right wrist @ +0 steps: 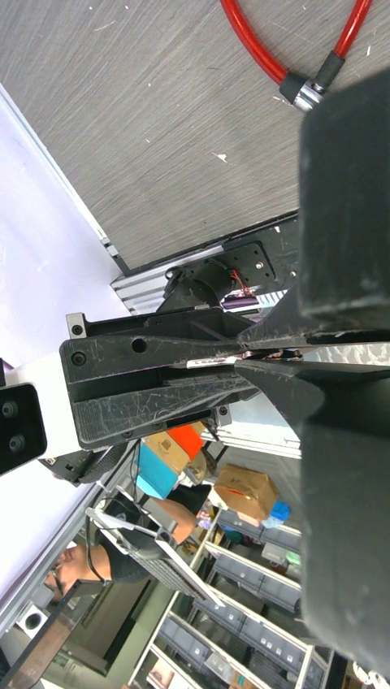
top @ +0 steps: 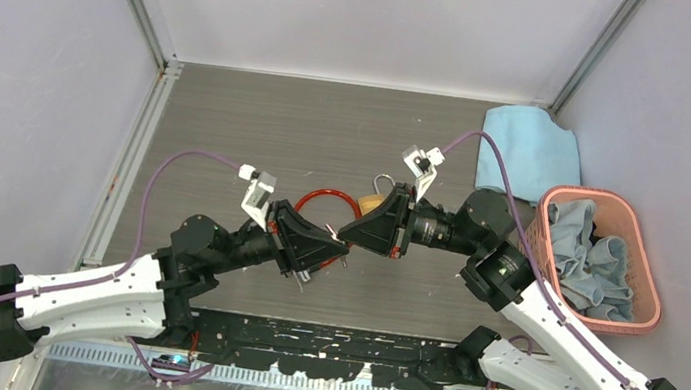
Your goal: Unlock with the key
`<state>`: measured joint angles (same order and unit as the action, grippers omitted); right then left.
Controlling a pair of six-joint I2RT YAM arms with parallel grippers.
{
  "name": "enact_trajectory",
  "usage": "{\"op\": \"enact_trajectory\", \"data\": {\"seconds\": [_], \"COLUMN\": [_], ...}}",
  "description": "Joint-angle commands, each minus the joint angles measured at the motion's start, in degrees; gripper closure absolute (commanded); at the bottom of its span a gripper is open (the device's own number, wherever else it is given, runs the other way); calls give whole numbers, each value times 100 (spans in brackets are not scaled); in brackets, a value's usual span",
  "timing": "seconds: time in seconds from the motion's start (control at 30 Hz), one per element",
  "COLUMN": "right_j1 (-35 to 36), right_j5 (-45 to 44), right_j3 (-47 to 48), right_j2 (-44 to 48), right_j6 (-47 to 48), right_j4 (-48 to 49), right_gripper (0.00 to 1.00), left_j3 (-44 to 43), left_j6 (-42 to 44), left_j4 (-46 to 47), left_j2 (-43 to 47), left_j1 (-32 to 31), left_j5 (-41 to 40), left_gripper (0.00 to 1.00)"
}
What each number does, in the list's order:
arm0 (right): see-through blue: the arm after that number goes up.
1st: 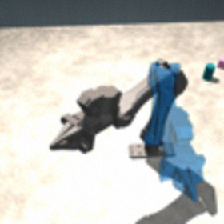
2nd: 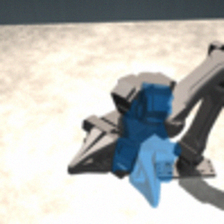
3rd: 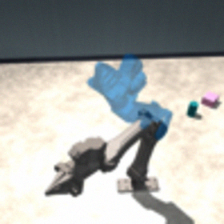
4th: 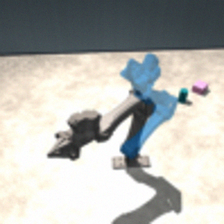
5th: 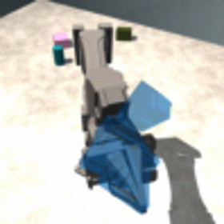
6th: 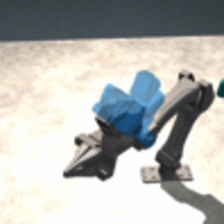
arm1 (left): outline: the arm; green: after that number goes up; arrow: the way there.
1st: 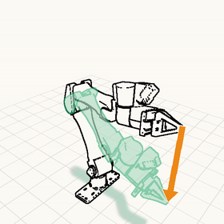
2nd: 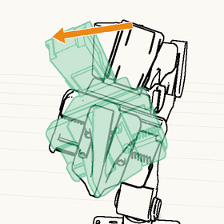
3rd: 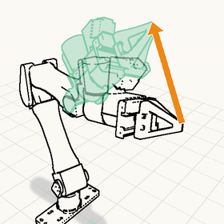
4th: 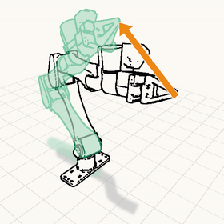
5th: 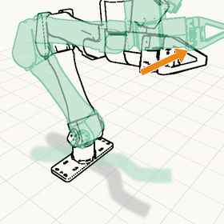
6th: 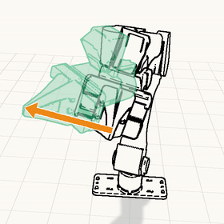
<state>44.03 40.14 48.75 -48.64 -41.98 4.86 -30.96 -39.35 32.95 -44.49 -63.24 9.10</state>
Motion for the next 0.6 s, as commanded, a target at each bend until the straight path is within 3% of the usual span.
{"op": "enact_trajectory", "data": {"seconds": [0.0,0.13,0.3,0.47,0.57], "right_j1": [95,147,211,207,209], "right_j5": [56,83,54,-138,-225], "right_j3": [295,306,243,152,53], "right_j2": [70,9,-24,89,155], "right_j6": [240,295,316,389,330], "right_j4": [73,-36,-100,-106,39], "right_gripper": [90,99,99,99,99], "left_j3": [-70,-81,-46,59,66], "left_j6": [-171,-196,-172,-105,-44], "left_j4": [555,630,617,516,413], "left_j2": [-28,-60,22,185,260], "left_j1": [32,38,40,38,34], "left_j5": [-245,-214,-190,-276,-326], "left_gripper": [100,100,99,68,61]}}
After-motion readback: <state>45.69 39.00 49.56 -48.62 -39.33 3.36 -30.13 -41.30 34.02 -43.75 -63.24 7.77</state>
